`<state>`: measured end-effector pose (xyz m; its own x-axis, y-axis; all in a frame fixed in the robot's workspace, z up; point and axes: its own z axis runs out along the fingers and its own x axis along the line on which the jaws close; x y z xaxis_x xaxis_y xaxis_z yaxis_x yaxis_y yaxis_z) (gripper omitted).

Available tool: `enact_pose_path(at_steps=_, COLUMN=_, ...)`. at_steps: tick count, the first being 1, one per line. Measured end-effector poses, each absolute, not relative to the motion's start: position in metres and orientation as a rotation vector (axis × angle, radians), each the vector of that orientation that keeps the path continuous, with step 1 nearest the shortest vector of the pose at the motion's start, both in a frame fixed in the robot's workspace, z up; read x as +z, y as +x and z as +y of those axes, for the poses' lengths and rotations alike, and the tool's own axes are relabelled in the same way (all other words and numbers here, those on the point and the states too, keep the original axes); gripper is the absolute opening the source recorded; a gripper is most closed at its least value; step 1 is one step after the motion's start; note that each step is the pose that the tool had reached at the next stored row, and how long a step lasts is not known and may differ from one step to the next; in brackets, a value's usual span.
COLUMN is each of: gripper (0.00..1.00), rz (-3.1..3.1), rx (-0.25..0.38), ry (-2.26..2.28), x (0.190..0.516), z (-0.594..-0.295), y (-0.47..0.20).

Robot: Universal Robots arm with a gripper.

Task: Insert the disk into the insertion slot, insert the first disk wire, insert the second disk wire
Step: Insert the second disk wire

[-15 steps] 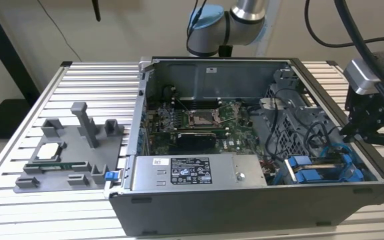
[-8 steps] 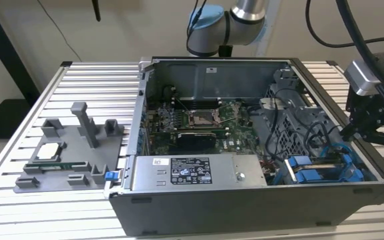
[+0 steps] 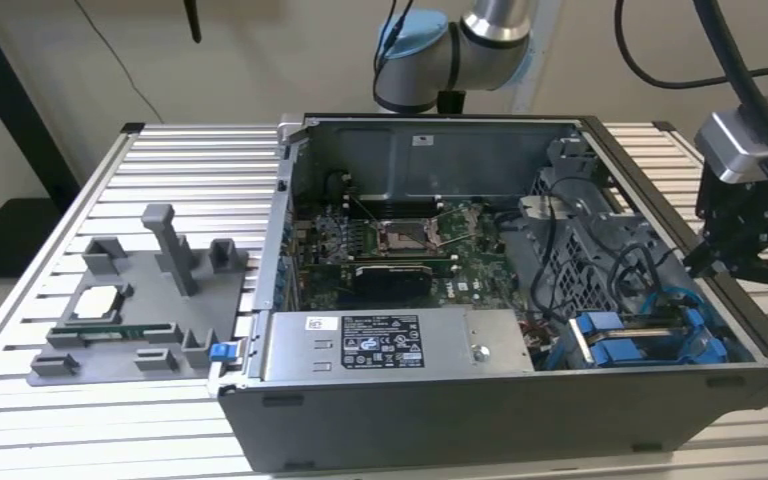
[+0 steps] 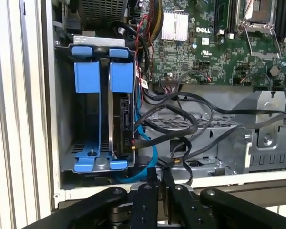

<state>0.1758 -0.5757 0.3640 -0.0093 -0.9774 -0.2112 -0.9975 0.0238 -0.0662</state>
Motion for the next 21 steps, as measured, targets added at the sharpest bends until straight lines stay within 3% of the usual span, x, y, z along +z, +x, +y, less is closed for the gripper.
enact_pose_path(at_steps=21, gripper=0.00, rz=2.106, rx=0.151, ry=-2.047, x=0.383, z=-0.571, y=0.134)
